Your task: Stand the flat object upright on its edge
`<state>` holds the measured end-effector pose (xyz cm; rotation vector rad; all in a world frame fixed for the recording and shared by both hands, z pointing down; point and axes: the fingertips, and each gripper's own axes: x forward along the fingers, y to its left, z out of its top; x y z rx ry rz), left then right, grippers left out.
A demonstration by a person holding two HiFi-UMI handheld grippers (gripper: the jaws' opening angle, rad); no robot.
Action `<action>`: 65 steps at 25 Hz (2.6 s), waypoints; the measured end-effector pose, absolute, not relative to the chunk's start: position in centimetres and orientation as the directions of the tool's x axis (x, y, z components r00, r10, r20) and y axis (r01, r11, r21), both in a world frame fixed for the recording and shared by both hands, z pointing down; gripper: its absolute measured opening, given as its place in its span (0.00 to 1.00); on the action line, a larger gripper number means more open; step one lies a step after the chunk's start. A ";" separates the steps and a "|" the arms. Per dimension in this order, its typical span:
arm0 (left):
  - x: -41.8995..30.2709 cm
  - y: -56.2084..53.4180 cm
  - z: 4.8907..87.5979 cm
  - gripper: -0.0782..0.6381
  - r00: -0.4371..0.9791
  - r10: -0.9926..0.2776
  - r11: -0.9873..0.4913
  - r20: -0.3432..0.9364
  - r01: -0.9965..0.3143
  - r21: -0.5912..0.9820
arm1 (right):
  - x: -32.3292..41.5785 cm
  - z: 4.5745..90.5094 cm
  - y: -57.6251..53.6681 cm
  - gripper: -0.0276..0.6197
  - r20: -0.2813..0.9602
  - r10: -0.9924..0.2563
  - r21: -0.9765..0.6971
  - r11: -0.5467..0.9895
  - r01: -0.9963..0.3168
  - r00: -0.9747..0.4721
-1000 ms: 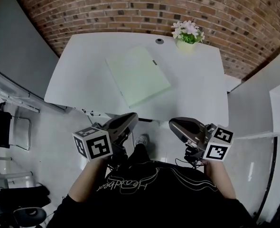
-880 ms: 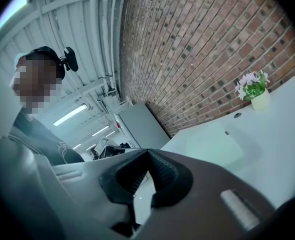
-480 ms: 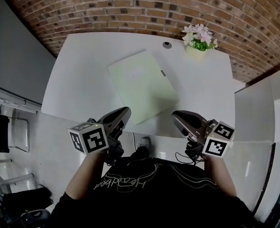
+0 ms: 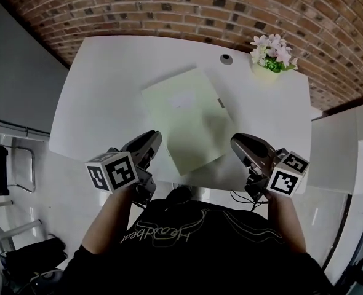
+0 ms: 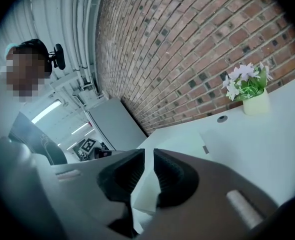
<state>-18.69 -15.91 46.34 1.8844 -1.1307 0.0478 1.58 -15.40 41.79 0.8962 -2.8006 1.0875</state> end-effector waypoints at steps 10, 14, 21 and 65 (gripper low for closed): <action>-20.8 -17.9 50.9 0.33 0.566 -0.651 -0.074 0.506 -0.710 0.700 | 1.4 45.2 -19.8 0.17 0.307 -0.475 -0.593 0.583 -0.556 -0.825; -20.7 -18.3 53.2 0.39 0.590 -0.624 -0.023 0.512 -0.669 0.743 | 1.4 47.7 -21.7 0.23 0.377 -0.442 -0.570 0.581 -0.580 -0.814; -20.7 -19.3 55.9 0.45 0.571 -0.634 0.087 0.521 -0.617 0.782 | 2.1 51.5 -25.0 0.25 0.463 -0.417 -0.546 0.561 -0.622 -0.782; -19.9 -20.7 58.3 0.35 0.561 -0.561 0.136 0.609 -0.663 0.736 | 1.7 57.7 -27.4 0.28 0.629 -0.281 -0.532 0.523 -0.665 -0.725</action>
